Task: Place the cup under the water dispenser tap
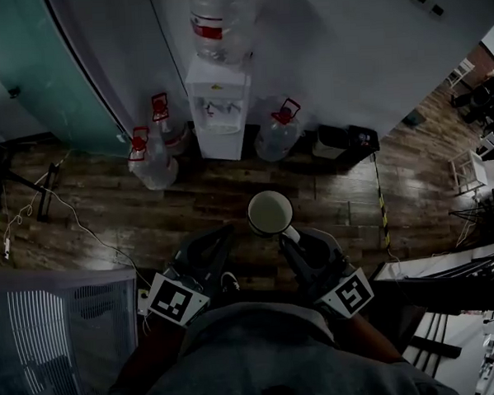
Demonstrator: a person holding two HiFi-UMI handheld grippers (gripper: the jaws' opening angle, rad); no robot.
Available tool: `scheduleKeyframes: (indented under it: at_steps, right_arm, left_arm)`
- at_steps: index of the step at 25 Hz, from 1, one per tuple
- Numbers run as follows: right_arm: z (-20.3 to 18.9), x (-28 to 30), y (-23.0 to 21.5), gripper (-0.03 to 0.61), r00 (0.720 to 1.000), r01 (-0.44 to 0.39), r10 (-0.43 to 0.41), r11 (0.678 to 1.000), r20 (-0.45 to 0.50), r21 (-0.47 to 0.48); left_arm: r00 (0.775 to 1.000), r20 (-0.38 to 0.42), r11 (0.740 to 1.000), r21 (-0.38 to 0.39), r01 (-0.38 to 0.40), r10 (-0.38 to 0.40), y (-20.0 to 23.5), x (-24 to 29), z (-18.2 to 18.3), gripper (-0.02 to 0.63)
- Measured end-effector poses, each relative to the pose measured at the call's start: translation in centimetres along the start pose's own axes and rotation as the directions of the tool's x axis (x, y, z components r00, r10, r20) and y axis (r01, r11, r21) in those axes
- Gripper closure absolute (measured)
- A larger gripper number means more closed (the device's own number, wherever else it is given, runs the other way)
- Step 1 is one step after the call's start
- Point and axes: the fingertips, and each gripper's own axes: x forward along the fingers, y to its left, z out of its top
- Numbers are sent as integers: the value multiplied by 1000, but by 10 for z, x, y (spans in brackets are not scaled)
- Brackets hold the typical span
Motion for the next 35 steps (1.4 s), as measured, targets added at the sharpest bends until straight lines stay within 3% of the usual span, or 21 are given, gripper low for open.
scheduleKeyframes:
  at_steps: [10,15,20,26,30,35]
  right_arm:
    - [-8,41,-23,515,1000,3,-3,1000,-1,1]
    - [-12,59,-53,515,998,-26,26,1000,58,9]
    - [-25,78,-103,515,999,-48,47,999,26,22]
    - [-16,105,-164,515,990,-123,120,992,76,26]
    - [-16,119,-204,515,982,-169,168,985,82,15]
    - [-22,134,-251,515,975,-208,205,978,81,34]
  left_arm:
    - [1000,10,1000,6,-22,22,47,12,-5,606]
    - [999,9,999,-6,-48,48,65,36,-5,606]
    - [997,18,997,19,-80,80,94,78,5,606]
    - [990,81,991,64,-119,114,130,138,26,606]
    - [985,51,985,48,-164,162,146,176,28,606]
    - [975,70,974,72,-215,210,166,212,31,606]
